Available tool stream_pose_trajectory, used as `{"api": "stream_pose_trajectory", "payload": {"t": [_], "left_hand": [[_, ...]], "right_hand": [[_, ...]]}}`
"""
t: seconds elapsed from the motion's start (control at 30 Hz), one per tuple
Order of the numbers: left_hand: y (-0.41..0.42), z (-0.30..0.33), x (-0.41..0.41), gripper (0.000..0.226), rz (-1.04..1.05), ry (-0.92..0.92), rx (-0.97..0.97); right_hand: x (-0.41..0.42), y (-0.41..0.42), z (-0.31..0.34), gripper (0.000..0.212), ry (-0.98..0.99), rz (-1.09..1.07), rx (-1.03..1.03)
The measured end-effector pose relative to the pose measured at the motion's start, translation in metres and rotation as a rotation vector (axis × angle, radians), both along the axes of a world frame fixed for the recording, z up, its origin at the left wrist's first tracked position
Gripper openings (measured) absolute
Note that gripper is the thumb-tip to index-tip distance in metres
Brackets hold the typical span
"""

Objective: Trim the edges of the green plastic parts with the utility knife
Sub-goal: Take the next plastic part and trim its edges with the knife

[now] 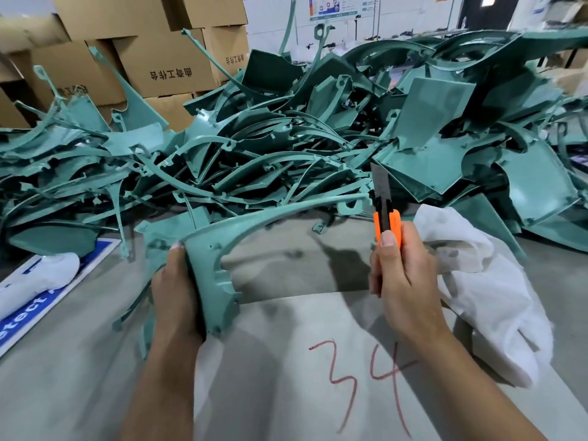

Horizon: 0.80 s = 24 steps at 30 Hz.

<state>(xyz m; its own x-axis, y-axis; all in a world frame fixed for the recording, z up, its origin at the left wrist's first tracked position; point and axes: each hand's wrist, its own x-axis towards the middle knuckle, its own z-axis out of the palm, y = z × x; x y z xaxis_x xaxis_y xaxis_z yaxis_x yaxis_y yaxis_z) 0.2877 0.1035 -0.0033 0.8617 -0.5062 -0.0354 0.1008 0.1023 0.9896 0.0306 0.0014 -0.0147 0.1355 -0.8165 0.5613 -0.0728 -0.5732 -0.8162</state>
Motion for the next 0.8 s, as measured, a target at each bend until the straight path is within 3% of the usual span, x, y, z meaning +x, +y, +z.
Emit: {"api": "stream_pose_trajectory", "payload": {"t": [0.23,0.4,0.57,0.7,0.8], "left_hand": [[-0.005,0.0,0.005,0.043,0.041,-0.066,0.301],[-0.007,-0.005,0.001,0.023,-0.136,-0.035,0.425],[-0.004,0.003,-0.012,0.028,-0.33,0.181,0.291],[0.0,0.01,-0.019,0.048,-0.389,0.422,0.176],[0.001,0.014,-0.02,0.042,-0.547,0.529,0.172]], "right_hand": [[0.004,-0.002,-0.004,0.031,0.115,-0.037,-0.067],[0.018,0.005,-0.016,0.031,0.349,0.054,-0.094],[0.025,0.011,-0.014,0.032,0.416,0.11,-0.124],[0.023,0.011,-0.016,0.03,0.523,0.122,-0.169],[0.023,0.011,-0.016,0.022,0.536,0.169,-0.19]]}}
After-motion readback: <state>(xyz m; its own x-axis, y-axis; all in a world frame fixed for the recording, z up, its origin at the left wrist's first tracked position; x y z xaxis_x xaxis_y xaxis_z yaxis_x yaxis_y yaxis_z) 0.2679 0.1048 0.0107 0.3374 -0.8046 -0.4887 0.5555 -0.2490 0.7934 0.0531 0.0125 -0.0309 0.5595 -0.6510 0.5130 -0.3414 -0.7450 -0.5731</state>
